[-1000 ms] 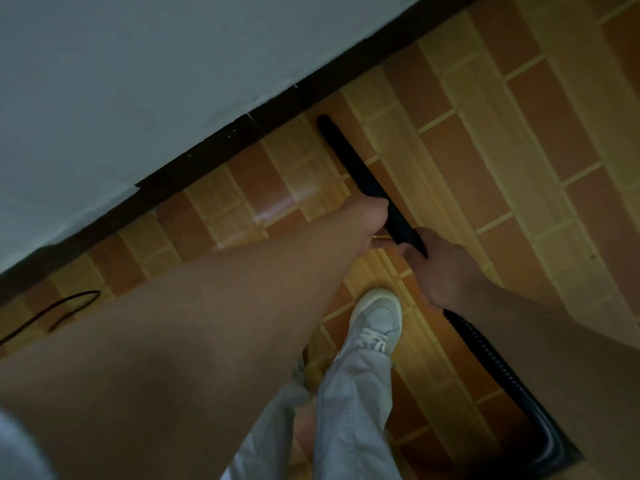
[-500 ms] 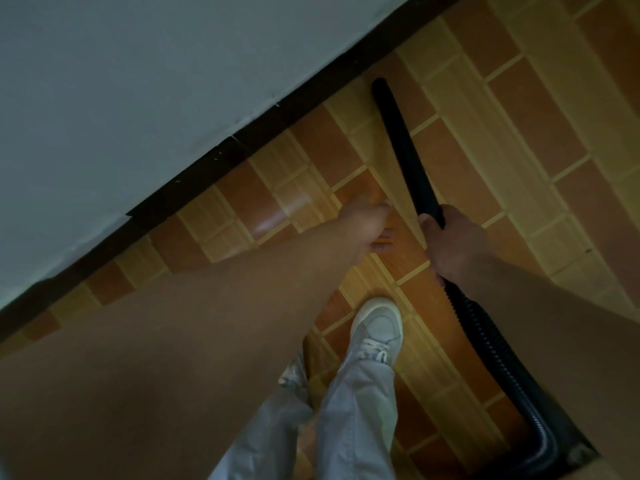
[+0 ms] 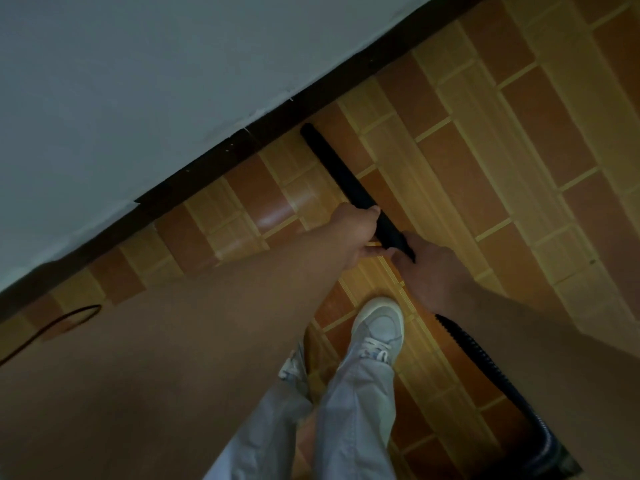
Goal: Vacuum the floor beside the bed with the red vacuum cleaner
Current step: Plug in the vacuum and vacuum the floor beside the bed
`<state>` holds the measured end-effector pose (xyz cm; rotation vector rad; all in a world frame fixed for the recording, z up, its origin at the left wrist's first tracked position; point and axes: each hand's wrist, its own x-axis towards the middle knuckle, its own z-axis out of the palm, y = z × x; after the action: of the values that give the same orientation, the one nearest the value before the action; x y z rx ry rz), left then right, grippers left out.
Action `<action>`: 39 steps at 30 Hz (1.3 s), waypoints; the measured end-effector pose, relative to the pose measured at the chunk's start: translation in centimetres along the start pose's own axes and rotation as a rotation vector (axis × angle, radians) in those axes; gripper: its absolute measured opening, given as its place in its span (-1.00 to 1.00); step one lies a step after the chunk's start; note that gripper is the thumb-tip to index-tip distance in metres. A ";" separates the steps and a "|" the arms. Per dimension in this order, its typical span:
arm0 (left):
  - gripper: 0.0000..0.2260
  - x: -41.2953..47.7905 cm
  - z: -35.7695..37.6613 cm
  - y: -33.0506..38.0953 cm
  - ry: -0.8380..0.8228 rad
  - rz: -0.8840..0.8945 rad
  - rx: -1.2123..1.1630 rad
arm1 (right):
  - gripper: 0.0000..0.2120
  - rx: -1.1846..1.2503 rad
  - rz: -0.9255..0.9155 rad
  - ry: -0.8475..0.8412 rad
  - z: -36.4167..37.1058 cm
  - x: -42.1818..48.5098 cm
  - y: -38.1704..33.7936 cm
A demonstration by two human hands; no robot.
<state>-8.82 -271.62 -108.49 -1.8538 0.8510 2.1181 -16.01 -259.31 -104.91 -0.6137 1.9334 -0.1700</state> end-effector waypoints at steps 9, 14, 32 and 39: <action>-0.78 -0.6 -5.3 -2.8 -0.005 -0.047 -0.178 | -0.72 -0.104 -0.119 -0.100 2.5 -0.2 -1.7; -0.77 -1.3 -8.8 -4.7 0.013 -0.061 -0.250 | -0.70 -0.185 -0.167 -0.178 4.5 -0.3 -3.7; -0.79 -2.2 -19.8 -8.6 0.131 0.008 -0.548 | -0.65 -0.361 -0.245 -0.345 11.5 0.5 -12.6; -0.95 -3.0 -22.3 -10.1 0.152 0.012 -0.623 | -0.72 -0.434 -0.232 -0.370 14.2 0.1 -14.6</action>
<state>15.65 -274.78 -109.54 -2.3134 0.2216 2.4642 1.55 -269.73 -105.62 -1.0773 1.5408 0.2134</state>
